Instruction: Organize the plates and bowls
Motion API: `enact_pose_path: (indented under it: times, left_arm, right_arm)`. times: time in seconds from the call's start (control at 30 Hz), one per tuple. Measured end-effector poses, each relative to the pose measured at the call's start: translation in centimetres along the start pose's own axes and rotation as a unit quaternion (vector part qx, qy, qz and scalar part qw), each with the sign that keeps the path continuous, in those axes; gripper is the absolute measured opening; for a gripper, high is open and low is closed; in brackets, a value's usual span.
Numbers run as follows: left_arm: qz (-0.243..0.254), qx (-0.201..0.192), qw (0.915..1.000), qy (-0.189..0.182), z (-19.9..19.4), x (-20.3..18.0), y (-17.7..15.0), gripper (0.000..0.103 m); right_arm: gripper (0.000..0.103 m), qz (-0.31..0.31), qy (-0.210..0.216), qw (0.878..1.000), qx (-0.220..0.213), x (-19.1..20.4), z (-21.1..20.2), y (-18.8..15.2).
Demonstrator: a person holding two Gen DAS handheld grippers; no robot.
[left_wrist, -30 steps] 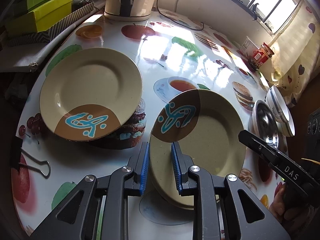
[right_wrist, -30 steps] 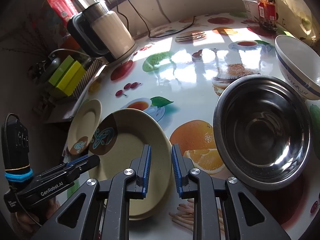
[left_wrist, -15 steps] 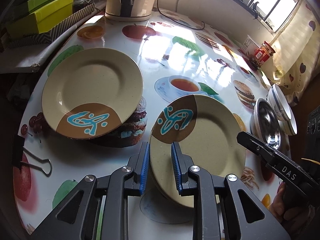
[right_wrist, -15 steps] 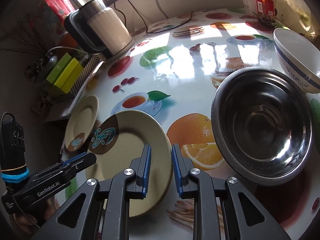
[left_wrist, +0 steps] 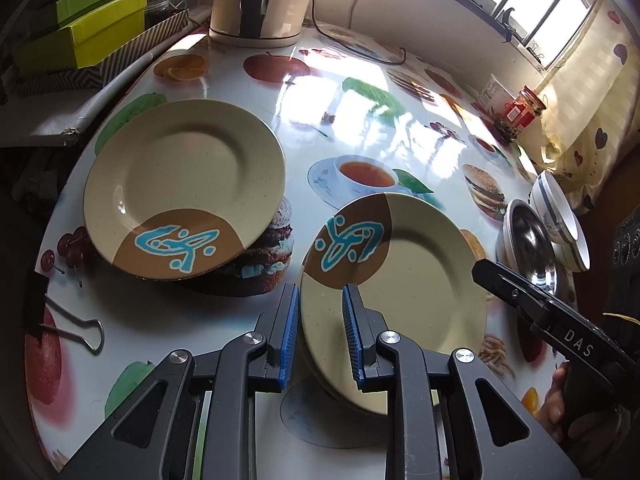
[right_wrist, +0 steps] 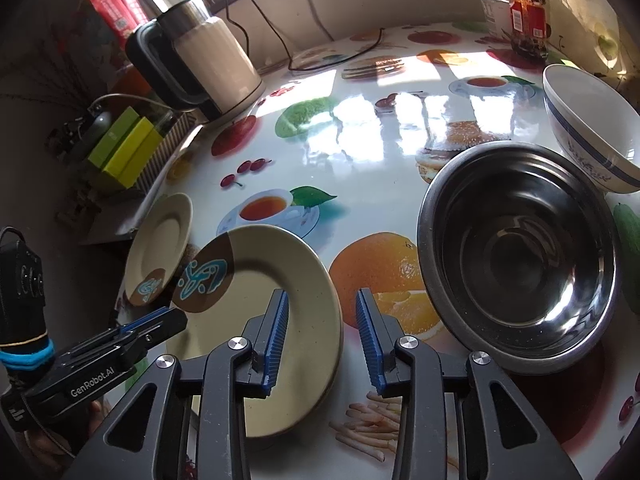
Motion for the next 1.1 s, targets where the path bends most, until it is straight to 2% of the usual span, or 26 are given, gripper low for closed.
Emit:
enact_pose_path:
  times: [0.23, 0.43, 0.57, 0.9, 1.1]
  left_arm:
    - [-0.003, -0.017, 0.9998, 0.006, -1.3, 0.7, 0.6, 0.023]
    - [-0.011, -0.042, 0.9988, 0.024, -2.9, 2.3, 1.6, 0.023]
    - [-0.018, -0.059, 0.9971, 0.043, -3.7, 3.9, 2.2, 0.024]
    - [-0.021, -0.095, 0.9918, 0.084, -5.5, 7.2, 3.6, 0.024]
    - [-0.029, -0.106, 0.9898, 0.091, -6.0, 8.8, 4.5, 0.024]
  right_arm:
    - [0.044, -0.016, -0.012, 1.000, -0.015, 1.0, -0.8, 1.0]
    - [0.047, -0.034, -0.008, 0.999, -0.028, 2.7, -1.2, 2.2]
    - [0.053, -0.053, -0.001, 0.998, -0.034, 4.1, -1.2, 3.1]
    - [0.053, -0.105, 0.012, 0.993, -0.044, 8.1, 0.3, 5.1]
    - [0.053, -0.133, 0.016, 0.990, -0.051, 9.9, 1.5, 6.7]
Point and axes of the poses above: each gripper's, at about its wrist camera, not at the fingertips, and z roughly the way its jaws point, x to its left, y to its top, the point moved 10 cm from there along z, roughly the way its jaws point, and after that the axes turned 11 degrees about -z, right-handed, at the moved point
